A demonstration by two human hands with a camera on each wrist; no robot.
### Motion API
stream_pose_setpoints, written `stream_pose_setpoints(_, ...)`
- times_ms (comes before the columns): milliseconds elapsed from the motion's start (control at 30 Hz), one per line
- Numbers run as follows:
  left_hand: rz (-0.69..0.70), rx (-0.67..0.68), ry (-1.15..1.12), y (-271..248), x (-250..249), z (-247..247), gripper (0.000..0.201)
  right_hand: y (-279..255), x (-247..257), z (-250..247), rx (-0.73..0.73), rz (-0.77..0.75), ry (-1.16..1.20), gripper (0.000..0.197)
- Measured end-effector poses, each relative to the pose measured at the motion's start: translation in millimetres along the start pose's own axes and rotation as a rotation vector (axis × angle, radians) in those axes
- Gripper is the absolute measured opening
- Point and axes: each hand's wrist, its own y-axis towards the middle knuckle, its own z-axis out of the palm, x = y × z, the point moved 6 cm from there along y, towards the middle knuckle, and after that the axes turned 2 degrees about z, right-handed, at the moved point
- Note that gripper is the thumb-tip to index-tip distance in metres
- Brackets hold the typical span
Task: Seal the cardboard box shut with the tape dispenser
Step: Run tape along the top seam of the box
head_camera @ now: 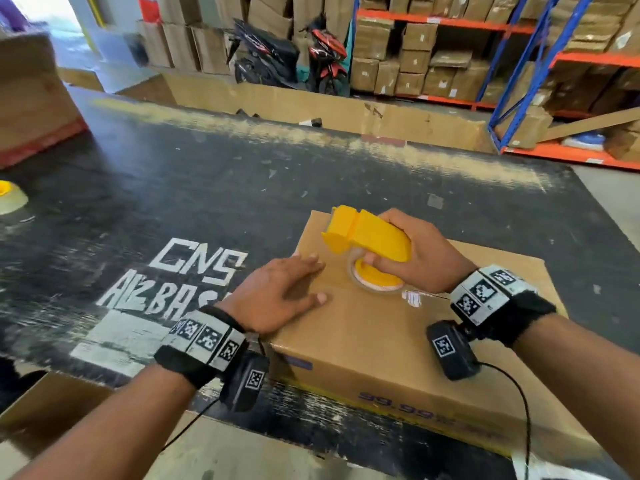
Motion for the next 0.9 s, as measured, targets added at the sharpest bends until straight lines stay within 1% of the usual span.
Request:
stream_pose_setpoints(33, -0.012, -0.008, -0.161, 0, 4, -8, 0.056, 7, 1, 9, 0.013, -0.002, 0.013, 0.047)
stream_pose_setpoints(100, -0.051, -0.091, -0.545, 3, 14, -28, 0.041, 13, 0, 19, 0.023, 0.001, 0.008, 0.048)
stream_pose_setpoints(167, -0.139, -0.153, -0.861, 8, 21, -44, 0.034, 13, -3, 21, 0.02, 0.008, 0.003, 0.049)
stream_pose_setpoints(200, -0.18, -0.15, -0.982, 11, 21, -48, 0.034, 12, -3, 21, 0.018, 0.012, 0.005, 0.048)
stream_pose_setpoints(267, -0.221, -0.129, -1.116, 21, 17, -52, 0.033, 11, -3, 20, 0.02, 0.013, 0.016, 0.046)
stream_pose_setpoints(467, -0.298, -0.045, -1.18, 47, 10, -36, 0.04, 10, 2, 19, 0.018, 0.021, 0.019, 0.045)
stream_pose_setpoints(567, -0.296, -0.096, -1.215, 50, 16, -37, 0.044, 9, 4, 19, 0.023, 0.023, 0.018, 0.045)
stream_pose_setpoints(667, -0.282, -0.128, -1.133, 51, 21, -41, 0.046, 11, 8, 20, 0.05, 0.037, -0.01, 0.048)
stream_pose_setpoints(700, -0.281, -0.138, -1.112, 51, 25, -44, 0.045, 12, 8, 20, 0.064, 0.04, -0.029, 0.051)
stream_pose_setpoints(800, -0.301, -0.192, -1.087, 46, 46, -54, 0.043, 11, 5, 11, 0.104, 0.045, -0.139, 0.072)
stream_pose_setpoints(900, -0.33, -0.194, -1.126, 38, 70, -55, 0.046, 8, 6, 3, 0.154, 0.056, -0.253, 0.081)
